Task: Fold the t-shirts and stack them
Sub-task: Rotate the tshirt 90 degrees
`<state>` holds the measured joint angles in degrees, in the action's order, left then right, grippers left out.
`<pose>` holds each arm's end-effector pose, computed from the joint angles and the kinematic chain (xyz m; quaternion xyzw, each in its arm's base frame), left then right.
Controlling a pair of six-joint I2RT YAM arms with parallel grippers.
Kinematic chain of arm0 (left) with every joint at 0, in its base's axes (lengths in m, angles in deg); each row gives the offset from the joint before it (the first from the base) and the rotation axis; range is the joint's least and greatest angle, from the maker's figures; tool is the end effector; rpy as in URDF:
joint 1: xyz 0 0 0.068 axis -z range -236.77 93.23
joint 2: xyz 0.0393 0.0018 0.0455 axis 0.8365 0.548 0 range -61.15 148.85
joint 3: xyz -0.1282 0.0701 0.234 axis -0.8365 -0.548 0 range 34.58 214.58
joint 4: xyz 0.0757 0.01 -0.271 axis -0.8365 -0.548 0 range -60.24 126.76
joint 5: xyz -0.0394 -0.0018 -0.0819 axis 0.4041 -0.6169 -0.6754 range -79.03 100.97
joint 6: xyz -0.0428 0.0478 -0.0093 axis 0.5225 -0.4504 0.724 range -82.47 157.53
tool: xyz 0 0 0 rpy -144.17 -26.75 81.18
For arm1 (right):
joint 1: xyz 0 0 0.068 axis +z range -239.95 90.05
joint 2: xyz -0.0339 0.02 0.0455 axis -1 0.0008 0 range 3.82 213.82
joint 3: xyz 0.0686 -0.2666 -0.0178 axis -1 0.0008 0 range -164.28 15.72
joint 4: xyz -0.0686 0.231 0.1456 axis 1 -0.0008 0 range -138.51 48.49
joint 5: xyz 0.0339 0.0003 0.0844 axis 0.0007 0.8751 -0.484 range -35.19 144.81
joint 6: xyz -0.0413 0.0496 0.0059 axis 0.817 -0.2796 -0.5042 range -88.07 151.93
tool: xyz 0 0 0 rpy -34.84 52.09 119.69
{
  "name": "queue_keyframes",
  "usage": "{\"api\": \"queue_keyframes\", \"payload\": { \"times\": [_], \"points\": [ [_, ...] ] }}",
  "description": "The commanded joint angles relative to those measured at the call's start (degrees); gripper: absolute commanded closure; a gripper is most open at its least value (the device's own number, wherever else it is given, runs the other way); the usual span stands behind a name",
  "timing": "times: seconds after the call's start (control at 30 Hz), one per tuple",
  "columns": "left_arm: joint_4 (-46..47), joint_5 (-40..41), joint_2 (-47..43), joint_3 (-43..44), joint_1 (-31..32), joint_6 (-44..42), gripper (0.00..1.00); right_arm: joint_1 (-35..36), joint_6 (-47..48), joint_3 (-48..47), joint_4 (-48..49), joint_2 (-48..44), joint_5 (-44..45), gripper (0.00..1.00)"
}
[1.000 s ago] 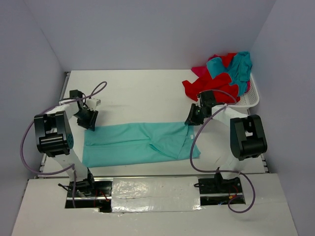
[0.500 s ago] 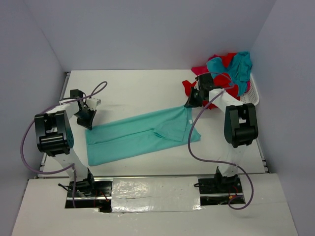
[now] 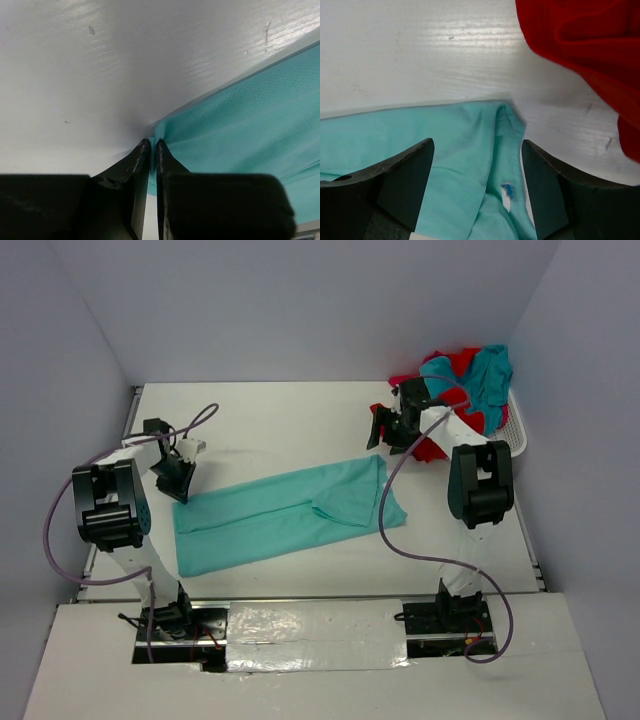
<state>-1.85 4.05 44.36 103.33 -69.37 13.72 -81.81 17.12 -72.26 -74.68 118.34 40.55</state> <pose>0.3645 0.0752 0.1394 0.1044 0.9846 -0.0171 0.1395 0.4516 0.0772 0.1850 0.0233 0.9581 0.1690 0.2303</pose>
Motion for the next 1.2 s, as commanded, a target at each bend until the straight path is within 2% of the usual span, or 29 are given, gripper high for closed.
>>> {"api": "queue_keyframes", "payload": {
  "times": [0.0,0.07,0.2,0.3,0.47,0.67,0.7,0.83,0.87,0.93,0.97,1.03,1.13,1.17],
  "points": [
    [2.58,0.68,3.3,-0.99,-0.14,-0.8,0.77,2.14,1.1,-1.23,-6.54,-7.54,4.23,0.21],
    [2.31,0.41,3.12,-1.16,-0.14,-1.06,0.81,2.84,-0.65,4.81,-7.09,-13.16,6.69,0.17],
    [2.93,0.76,2.68,-2.13,-0.06,-0.88,0.92,2.84,-9.16,25.6,-2.27,-24.41,8.19,0.18],
    [3.28,0.85,2.24,-3.18,-0.14,-0.97,0.99,2.84,-13.39,35.91,1.78,-30.48,7.06,0.2],
    [2.84,1.73,0.49,-4.59,-0.14,-1.94,1.0,2.84,-20.25,43.51,6.7,-32.35,4.85,0.21],
    [2.49,1.29,-1.71,-5.29,-0.14,-2.82,1.0,2.76,-22.89,43.86,11.27,-25.5,4.24,0.23],
    [2.57,1.38,-1.8,-5.38,-0.14,-2.82,1.0,2.84,-22.98,43.25,11.54,-23.4,3.81,0.25],
    [2.14,1.12,-2.42,-6.35,-0.84,-3.43,1.0,3.02,-20.88,37.9,10.93,-20.05,4.07,0.77],
    [1.96,0.59,-2.59,-6.78,-1.28,-3.52,1.0,3.11,-20.18,36.58,9.97,-19.08,3.54,0.81],
    [1.61,-1.16,-3.29,-7.14,-2.42,-3.7,0.96,3.72,-17.72,31.14,8.65,-14.97,2.75,0.94],
    [1.43,-1.6,-3.65,-7.49,-2.78,-3.87,0.88,3.9,-16.84,29.03,6.99,-13.46,2.57,0.97],
    [0.65,-3.09,-4.17,-7.75,-3.65,-4.31,0.8,4.95,-14.39,21.48,4.97,-8.45,2.92,1.0],
    [-0.32,-4.77,-5.05,-8.37,-5.14,-5.01,0.55,5.3,-12.88,10.93,2.06,-1.95,2.57,1.0],
    [-0.93,-5.64,-5.06,-8.46,-5.59,-5.1,0.42,5.13,-12.7,5.08,0.58,-0.19,2.4,1.0]
  ]
}}
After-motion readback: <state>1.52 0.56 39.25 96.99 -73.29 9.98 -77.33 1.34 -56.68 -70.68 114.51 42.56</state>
